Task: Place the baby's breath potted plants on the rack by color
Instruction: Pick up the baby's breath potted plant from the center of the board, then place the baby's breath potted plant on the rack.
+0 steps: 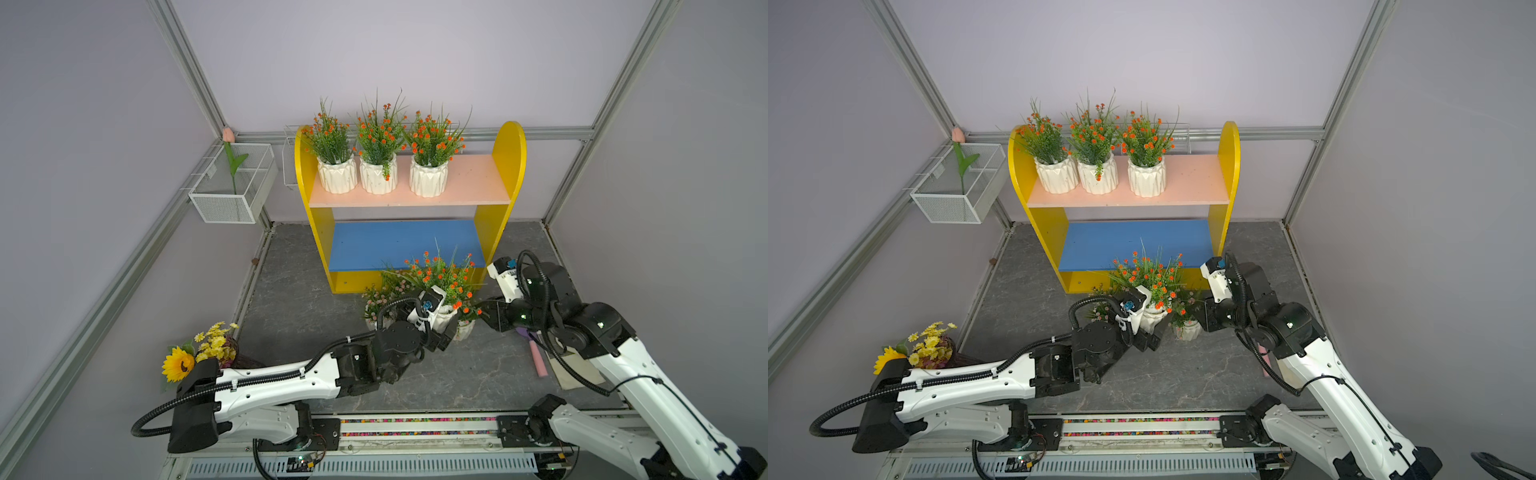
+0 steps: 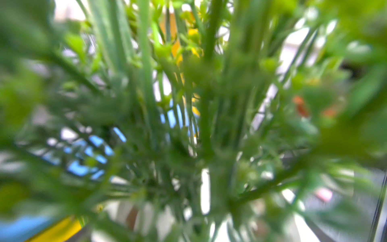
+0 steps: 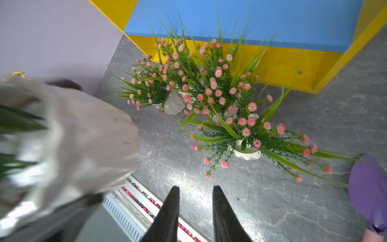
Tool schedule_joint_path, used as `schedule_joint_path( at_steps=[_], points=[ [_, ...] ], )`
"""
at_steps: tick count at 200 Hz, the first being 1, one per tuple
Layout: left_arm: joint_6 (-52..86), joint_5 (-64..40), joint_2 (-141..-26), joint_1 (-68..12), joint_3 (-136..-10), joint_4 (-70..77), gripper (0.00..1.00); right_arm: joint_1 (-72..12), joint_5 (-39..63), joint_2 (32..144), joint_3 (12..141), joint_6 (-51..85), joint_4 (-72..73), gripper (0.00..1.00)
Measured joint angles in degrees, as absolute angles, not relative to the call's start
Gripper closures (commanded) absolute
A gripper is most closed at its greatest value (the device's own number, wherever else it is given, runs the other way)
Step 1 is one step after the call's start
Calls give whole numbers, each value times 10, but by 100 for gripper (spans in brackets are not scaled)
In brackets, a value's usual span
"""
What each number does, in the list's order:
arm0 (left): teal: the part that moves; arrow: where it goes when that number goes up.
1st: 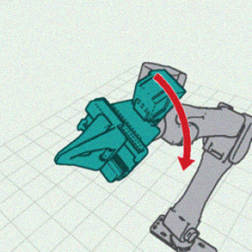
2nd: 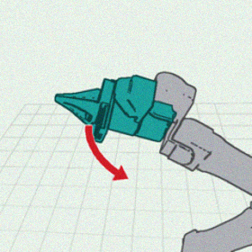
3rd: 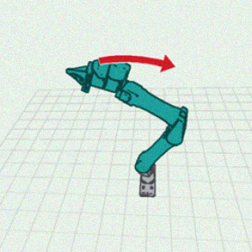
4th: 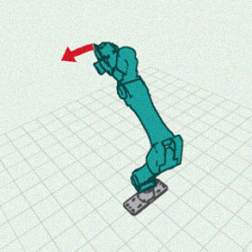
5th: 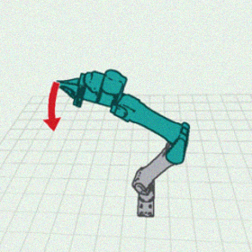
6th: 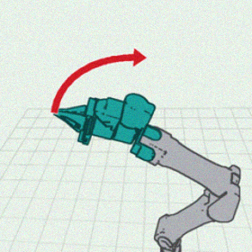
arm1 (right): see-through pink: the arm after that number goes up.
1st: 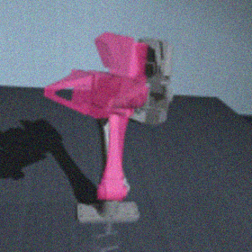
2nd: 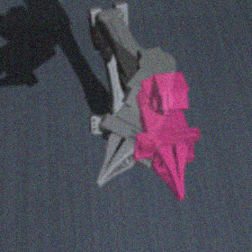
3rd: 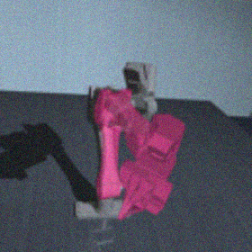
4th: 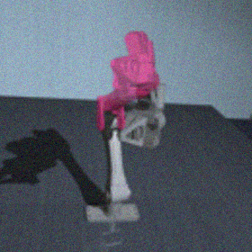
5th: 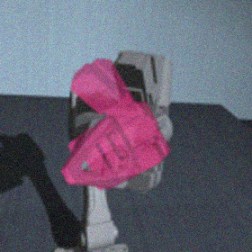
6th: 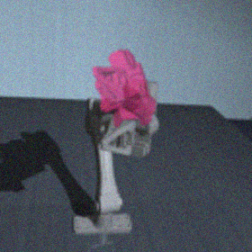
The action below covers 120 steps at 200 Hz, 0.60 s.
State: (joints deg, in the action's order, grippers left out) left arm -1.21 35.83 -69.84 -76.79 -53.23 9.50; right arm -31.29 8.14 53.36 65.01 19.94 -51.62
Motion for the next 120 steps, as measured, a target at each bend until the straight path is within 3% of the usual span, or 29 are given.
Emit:
schedule_joint_path(
  at_steps=[120],
  points=[
    [-30, 309, -867, -700, -811, 16, 69, -283, 62, 409, 481, 234, -515, 67]
  ],
)
